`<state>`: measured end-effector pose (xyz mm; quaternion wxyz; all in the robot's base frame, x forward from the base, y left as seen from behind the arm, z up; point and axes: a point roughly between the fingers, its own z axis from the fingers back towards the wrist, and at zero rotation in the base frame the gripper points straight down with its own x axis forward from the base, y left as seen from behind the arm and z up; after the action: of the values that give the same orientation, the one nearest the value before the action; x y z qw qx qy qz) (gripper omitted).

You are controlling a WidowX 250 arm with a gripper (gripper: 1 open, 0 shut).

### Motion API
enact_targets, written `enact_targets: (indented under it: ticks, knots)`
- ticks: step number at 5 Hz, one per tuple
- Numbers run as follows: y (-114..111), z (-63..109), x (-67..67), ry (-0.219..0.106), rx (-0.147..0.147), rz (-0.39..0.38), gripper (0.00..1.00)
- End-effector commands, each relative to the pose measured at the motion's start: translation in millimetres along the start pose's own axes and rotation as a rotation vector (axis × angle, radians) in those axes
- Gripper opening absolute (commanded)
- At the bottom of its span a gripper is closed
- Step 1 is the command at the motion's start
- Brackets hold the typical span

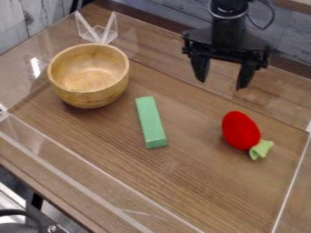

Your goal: Move the red fruit to the right side of the table

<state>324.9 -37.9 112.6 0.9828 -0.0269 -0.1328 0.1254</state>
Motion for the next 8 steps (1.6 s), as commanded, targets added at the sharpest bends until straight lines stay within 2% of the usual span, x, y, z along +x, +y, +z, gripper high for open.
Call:
enact_targets:
  ticks: [1,3,4,5,8]
  knots:
    - [-14.3,1.5,16.8,-0.062,-0.02,-0.006,1.0]
    - [-32.0,-16.3,20.5,-0.035,-0.041,-0.115,1.0]
    - [-41.4,-34.9,16.2,-0.019,-0.038,-0.127,1.0]
    - [-42.4,-26.0,14.4,-0.04,-0.043,-0.125,1.0]
    - [-17.1,-8.8,7.8,-0.04,-0.044,-0.175,1.0]
